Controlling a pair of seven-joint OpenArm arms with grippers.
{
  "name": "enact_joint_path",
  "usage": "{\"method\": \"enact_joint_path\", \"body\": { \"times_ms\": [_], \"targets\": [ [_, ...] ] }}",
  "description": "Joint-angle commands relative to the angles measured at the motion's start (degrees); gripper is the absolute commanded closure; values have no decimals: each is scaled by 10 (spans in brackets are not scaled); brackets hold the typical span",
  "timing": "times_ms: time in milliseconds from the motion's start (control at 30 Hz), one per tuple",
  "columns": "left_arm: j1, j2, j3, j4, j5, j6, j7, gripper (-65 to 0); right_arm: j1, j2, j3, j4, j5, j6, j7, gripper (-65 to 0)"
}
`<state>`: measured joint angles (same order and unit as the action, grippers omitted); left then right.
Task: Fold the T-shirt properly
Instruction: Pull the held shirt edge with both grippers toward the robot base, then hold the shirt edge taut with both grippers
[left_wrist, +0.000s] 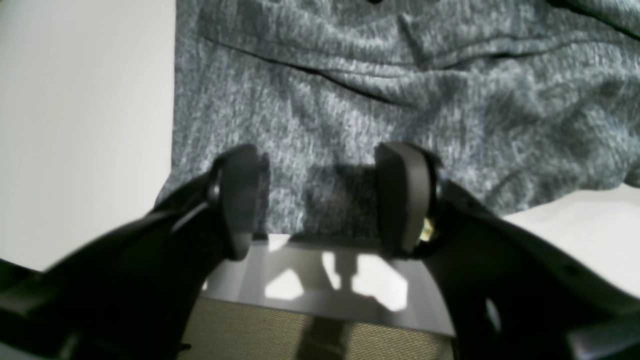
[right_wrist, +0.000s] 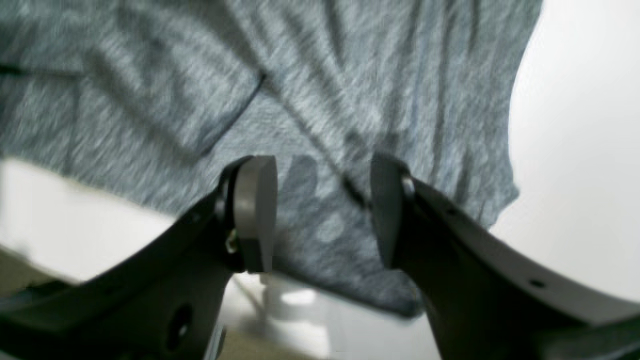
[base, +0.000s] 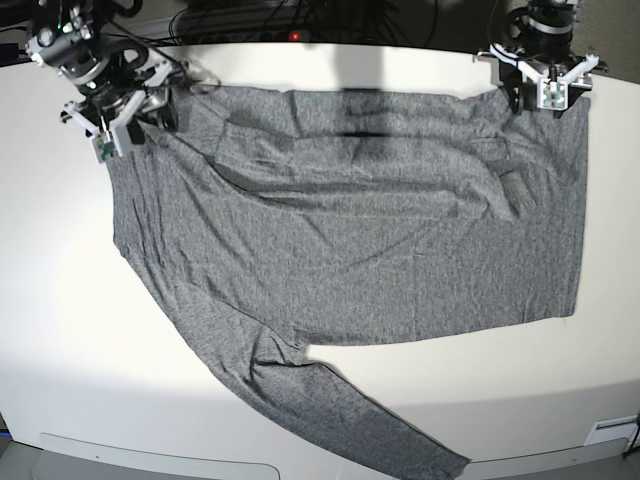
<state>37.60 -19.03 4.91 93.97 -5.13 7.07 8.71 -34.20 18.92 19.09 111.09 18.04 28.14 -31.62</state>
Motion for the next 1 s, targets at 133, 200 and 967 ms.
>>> {"method": "enact_joint_path", "body": {
  "times_ms": [133,200,967],
  "targets": [
    [13,1,7,-12,-9,-26,84,-365,44,6,4,-70,2,-1,19,-303],
    [13,1,7,-12,-9,-26,85,-365,48,6,4,-83,1,-1,16,-303],
    [32,-5,7,-12,27,-26,94,-365,-41,36,5,-89,-80,-1,7,-303]
  ]
}}
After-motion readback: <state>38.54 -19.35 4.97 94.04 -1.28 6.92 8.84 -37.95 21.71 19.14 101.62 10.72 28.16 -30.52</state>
